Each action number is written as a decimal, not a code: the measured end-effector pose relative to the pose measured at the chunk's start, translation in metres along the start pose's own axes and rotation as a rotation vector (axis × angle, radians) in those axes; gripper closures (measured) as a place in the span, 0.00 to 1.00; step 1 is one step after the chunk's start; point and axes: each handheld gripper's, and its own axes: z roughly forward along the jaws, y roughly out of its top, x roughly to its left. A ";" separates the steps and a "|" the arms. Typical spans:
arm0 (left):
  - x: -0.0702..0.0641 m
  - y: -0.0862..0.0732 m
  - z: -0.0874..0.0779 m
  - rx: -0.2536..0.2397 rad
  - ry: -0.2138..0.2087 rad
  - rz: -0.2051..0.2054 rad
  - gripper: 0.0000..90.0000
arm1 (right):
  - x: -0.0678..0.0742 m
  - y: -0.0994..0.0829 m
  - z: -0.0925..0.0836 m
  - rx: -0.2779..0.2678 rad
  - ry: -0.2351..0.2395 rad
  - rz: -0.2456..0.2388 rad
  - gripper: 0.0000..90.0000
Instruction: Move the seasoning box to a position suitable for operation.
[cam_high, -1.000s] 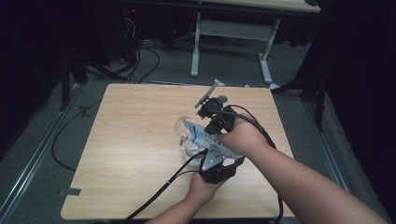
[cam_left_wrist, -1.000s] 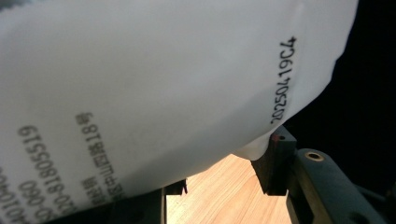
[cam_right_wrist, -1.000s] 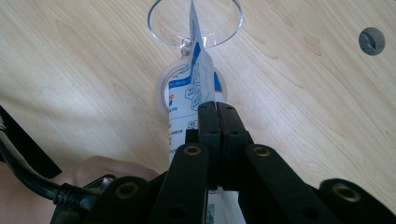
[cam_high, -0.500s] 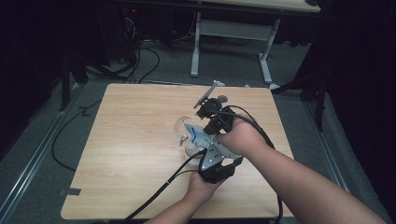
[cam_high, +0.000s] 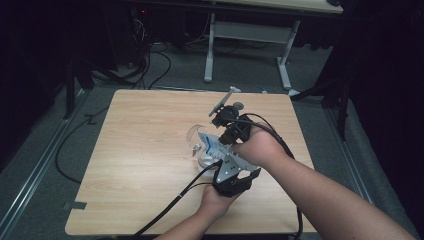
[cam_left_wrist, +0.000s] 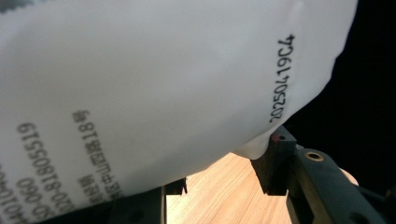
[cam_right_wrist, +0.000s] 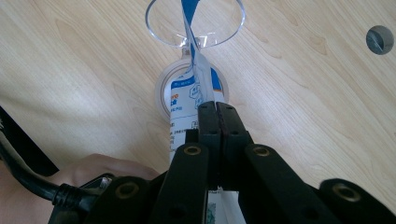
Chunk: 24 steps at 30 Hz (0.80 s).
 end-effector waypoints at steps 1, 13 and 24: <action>0.000 0.000 0.000 0.000 0.000 0.000 0.68 | 0.000 0.000 0.000 0.001 0.000 -0.001 1.00; 0.001 -0.001 -0.002 -0.006 0.004 -0.006 0.68 | 0.001 0.003 0.002 0.002 0.001 -0.004 1.00; 0.002 0.000 -0.002 -0.011 0.008 -0.011 0.68 | 0.002 0.004 0.004 -0.004 0.002 -0.007 1.00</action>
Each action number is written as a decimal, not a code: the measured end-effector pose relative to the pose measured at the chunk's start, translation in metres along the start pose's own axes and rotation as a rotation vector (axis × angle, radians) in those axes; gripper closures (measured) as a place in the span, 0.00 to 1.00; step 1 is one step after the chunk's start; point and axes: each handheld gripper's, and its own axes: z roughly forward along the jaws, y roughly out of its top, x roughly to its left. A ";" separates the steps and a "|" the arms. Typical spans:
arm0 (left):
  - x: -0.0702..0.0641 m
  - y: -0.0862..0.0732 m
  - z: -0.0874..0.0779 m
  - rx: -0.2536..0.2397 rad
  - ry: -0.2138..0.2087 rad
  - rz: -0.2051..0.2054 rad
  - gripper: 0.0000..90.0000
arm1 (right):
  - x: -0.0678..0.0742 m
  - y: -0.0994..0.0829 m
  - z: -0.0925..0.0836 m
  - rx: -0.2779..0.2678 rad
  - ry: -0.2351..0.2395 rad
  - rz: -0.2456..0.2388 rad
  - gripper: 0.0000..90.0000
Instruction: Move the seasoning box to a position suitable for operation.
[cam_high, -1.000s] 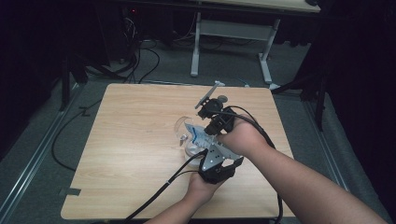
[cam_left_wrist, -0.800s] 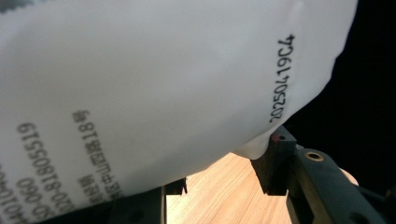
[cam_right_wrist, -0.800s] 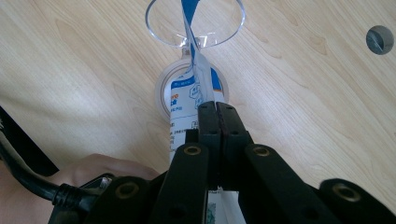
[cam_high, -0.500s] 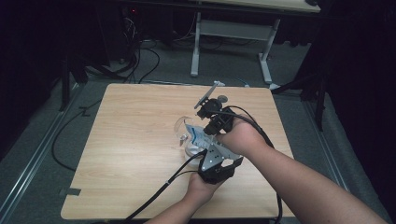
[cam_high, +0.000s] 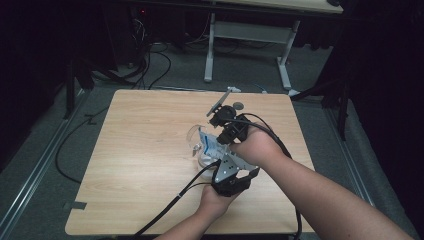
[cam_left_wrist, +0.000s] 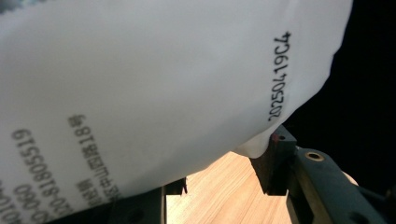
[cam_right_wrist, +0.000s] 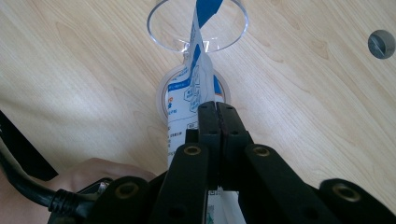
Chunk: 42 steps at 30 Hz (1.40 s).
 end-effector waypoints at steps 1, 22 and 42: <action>0.000 0.000 0.000 0.000 0.002 0.001 0.68 | 0.000 0.000 0.000 0.000 -0.002 -0.001 1.00; 0.003 0.001 -0.001 -0.010 0.008 -0.012 0.68 | 0.003 0.005 0.001 -0.001 -0.010 -0.018 1.00; 0.003 0.000 -0.001 -0.013 0.006 -0.019 0.68 | 0.003 0.006 0.003 0.005 -0.013 -0.019 1.00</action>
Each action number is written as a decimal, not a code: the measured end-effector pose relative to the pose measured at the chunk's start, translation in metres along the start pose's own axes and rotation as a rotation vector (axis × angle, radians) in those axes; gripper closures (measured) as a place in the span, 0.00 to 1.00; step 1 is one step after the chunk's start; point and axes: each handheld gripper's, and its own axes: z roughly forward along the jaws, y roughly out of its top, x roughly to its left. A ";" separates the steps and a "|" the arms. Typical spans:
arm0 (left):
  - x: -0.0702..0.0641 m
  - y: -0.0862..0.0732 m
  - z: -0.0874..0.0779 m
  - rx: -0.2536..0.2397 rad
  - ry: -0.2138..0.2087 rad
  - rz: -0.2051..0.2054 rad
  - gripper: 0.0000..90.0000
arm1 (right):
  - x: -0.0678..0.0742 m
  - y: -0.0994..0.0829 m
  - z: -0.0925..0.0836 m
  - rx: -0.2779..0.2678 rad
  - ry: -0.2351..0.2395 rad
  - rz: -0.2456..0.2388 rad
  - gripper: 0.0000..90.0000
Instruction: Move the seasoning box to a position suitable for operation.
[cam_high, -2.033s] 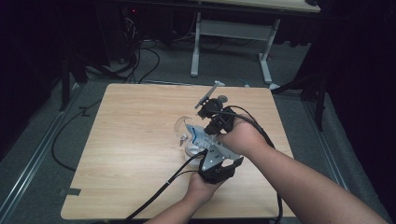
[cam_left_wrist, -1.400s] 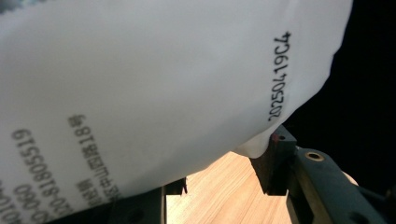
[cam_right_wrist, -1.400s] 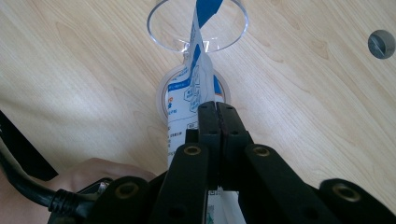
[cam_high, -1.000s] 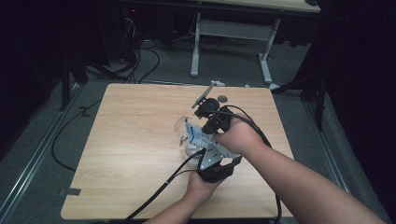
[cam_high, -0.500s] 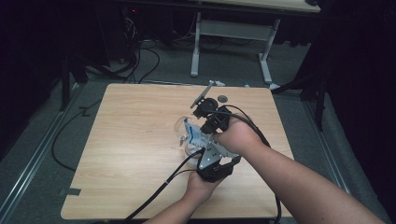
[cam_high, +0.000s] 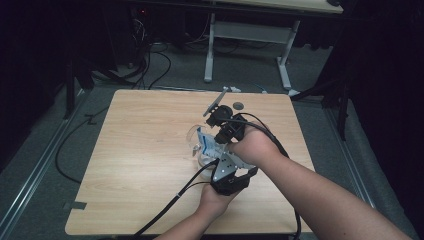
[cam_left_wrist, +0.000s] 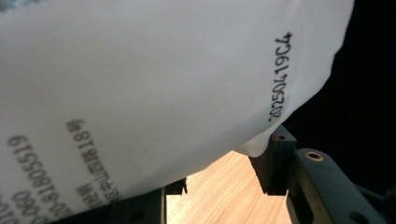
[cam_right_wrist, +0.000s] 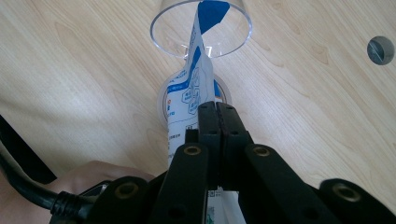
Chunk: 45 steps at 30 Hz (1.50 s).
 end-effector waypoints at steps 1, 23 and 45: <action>0.000 0.000 0.000 0.000 0.000 0.000 0.68 | 0.000 0.000 0.000 0.000 0.001 0.000 1.00; 0.001 -0.003 0.000 0.005 0.003 0.004 0.68 | 0.000 0.000 0.004 -0.001 0.010 0.005 1.00; 0.000 -0.013 -0.003 0.038 0.002 0.036 0.67 | -0.003 -0.006 0.005 -0.003 0.032 0.020 1.00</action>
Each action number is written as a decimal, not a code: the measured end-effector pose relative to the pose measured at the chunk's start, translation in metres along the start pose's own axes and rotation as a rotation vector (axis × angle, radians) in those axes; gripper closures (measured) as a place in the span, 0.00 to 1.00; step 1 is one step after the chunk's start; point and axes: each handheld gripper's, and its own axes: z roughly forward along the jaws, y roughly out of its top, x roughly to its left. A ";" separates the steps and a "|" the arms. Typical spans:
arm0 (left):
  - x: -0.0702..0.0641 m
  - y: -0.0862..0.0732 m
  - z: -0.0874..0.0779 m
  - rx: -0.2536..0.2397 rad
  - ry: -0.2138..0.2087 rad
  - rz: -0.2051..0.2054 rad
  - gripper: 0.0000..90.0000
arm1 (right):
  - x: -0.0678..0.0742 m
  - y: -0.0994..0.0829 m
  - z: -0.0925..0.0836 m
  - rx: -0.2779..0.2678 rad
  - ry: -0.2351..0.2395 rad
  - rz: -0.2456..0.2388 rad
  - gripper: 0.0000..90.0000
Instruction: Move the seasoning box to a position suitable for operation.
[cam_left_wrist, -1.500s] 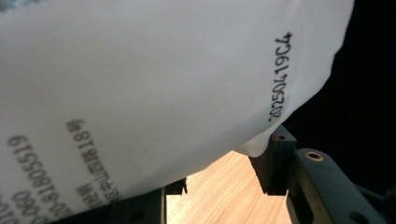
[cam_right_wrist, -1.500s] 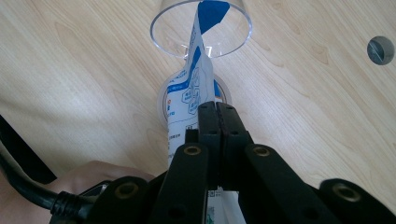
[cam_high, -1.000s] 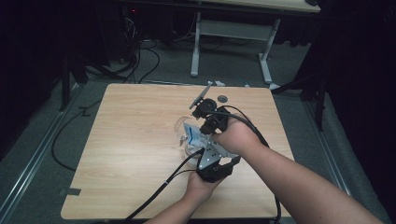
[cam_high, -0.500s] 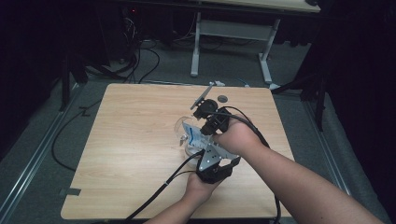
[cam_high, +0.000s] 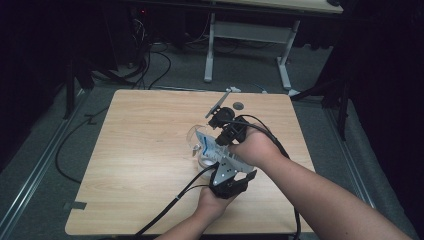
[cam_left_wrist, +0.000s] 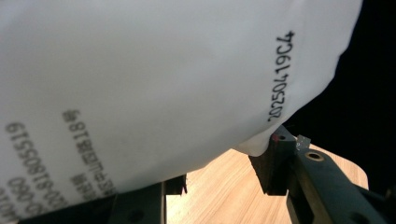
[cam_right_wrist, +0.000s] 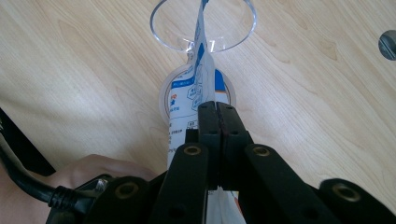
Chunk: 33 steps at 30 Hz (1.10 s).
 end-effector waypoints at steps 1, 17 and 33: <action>0.000 -0.001 0.000 0.000 -0.002 0.001 0.67 | 0.000 0.000 0.000 0.001 0.000 -0.005 1.00; 0.000 -0.021 -0.003 0.039 -0.008 0.024 0.67 | -0.001 -0.011 0.006 0.013 0.010 0.006 1.00; 0.005 -0.036 -0.004 0.089 -0.005 0.025 0.68 | -0.001 -0.017 0.012 0.030 0.021 0.012 1.00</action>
